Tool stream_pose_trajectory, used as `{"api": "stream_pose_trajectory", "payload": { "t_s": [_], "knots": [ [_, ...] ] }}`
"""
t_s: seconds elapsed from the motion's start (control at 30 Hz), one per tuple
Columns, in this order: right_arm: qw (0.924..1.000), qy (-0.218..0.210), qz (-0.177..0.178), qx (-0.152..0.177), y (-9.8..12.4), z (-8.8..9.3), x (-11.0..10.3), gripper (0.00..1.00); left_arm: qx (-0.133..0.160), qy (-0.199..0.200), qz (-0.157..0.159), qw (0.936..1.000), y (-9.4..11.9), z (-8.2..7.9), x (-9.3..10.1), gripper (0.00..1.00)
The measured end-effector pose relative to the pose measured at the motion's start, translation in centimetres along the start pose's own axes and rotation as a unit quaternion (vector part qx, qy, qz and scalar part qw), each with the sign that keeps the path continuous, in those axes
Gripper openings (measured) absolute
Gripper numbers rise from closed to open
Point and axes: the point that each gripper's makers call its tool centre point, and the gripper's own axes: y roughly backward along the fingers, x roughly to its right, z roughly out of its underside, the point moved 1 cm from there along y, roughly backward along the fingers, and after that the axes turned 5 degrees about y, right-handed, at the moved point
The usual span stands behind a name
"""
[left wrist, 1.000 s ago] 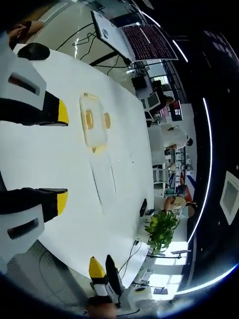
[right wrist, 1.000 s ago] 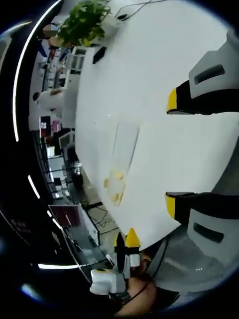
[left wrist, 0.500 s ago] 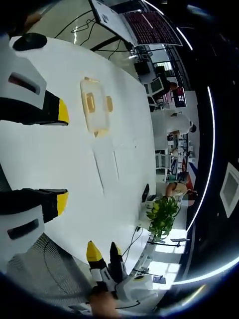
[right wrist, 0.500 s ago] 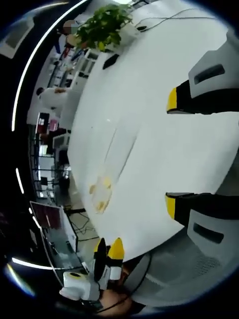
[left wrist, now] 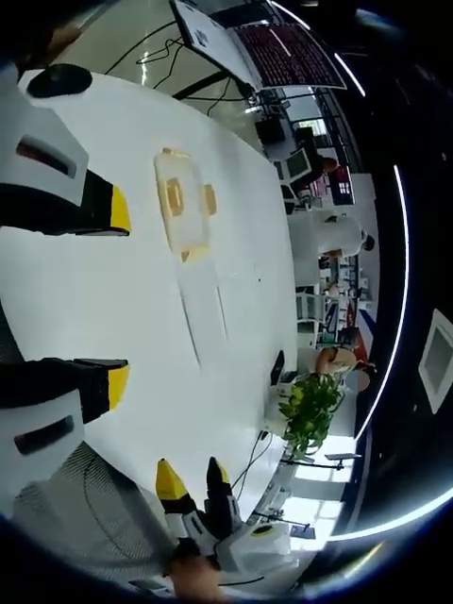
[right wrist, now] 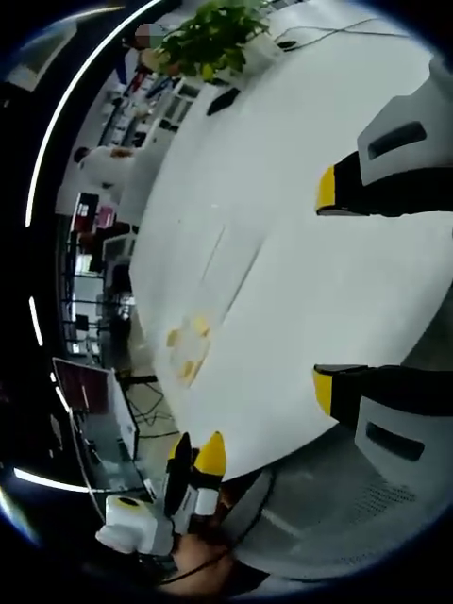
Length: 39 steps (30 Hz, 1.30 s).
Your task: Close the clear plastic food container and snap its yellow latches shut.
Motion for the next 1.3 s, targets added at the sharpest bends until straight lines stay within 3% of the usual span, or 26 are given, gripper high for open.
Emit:
{"api": "stream_pose_trajectory", "payload": {
  "t_s": [0.1, 0.2, 0.3, 0.63, 0.97, 1.07, 1.3],
  "knots": [
    [0.9999, 0.001, -0.011, 0.003, -0.4, -0.4, -0.2, 0.61, -0.008, 0.032, 0.01, 0.9994, -0.2, -0.1, -0.2, 0.47],
    [0.9996, 0.004, -0.027, -0.007, -1.2, -0.4, -0.7, 0.62, -0.023, 0.009, 0.012, 0.9996, -0.4, 0.3, -1.0, 0.47],
    [0.999, 0.016, -0.039, -0.015, -2.3, -1.0, -0.9, 0.61, -0.025, 0.015, 0.011, 0.9995, -0.5, 0.2, -2.4, 0.47],
    [0.996, 0.047, -0.074, -0.015, -5.4, -5.1, -1.4, 0.61, -0.038, -0.016, 0.019, 0.999, -1.6, -0.7, -7.3, 0.47],
    [0.9899, 0.089, -0.106, -0.031, -7.5, -6.6, -2.7, 0.6, -0.052, -0.038, 0.037, 0.9972, -2.9, -1.5, -10.2, 0.47],
    [0.9864, 0.111, -0.115, -0.04, -8.2, -6.7, -2.9, 0.6, -0.064, -0.042, 0.05, 0.9958, -3.2, -1.3, -10.8, 0.47],
    [0.9823, 0.118, -0.138, -0.045, -9.7, -8.2, -3.5, 0.6, -0.089, -0.084, 0.066, 0.9903, -4.2, -0.7, -12.3, 0.47]
  ]
}}
